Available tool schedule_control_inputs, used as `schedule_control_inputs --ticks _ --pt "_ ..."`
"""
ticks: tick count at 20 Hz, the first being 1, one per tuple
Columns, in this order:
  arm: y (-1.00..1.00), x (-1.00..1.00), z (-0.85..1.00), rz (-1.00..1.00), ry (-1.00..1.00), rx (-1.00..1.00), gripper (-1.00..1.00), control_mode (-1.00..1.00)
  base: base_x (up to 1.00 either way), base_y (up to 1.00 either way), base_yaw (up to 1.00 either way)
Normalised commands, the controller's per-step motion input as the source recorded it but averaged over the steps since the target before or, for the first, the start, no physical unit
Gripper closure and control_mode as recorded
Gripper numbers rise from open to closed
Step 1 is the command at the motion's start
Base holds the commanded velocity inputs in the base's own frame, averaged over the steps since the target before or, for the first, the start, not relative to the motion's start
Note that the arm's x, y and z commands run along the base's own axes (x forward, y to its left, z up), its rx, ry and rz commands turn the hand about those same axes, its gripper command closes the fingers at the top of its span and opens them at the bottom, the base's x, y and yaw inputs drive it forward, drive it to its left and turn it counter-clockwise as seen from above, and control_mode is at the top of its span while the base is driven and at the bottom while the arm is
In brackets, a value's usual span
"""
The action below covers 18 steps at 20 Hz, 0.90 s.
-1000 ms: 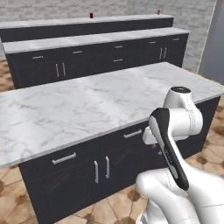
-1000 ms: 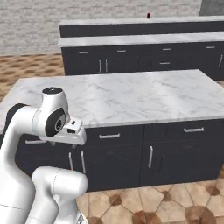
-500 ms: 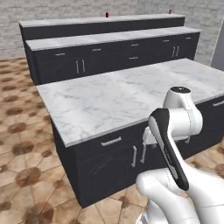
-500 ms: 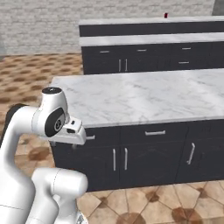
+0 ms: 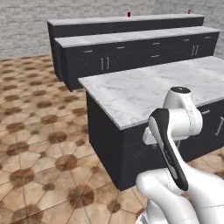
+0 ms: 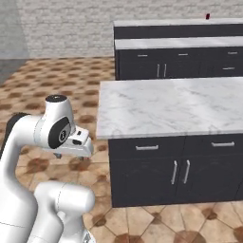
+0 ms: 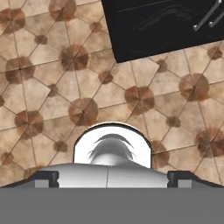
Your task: Four empty soda cans are scattered around the kitchen. Gather all the cans and cluster them next to the stove for recycling.
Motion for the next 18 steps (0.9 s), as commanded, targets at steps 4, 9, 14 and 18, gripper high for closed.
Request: schedule_control_inputs --ticks 4,9,14,18 --pt "0.00 0.00 0.00 0.00 0.00 0.00 -1.00 1.00 -0.04 1.00 0.14" --pt "0.00 0.00 0.00 0.00 0.00 0.00 -1.00 1.00 0.00 1.00 0.12" --pt "0.00 0.00 0.00 0.00 0.00 0.00 -1.00 1.00 0.17 1.00 0.09" --pt "0.00 0.00 0.00 0.00 0.00 0.00 -1.00 1.00 0.74 1.00 0.02"
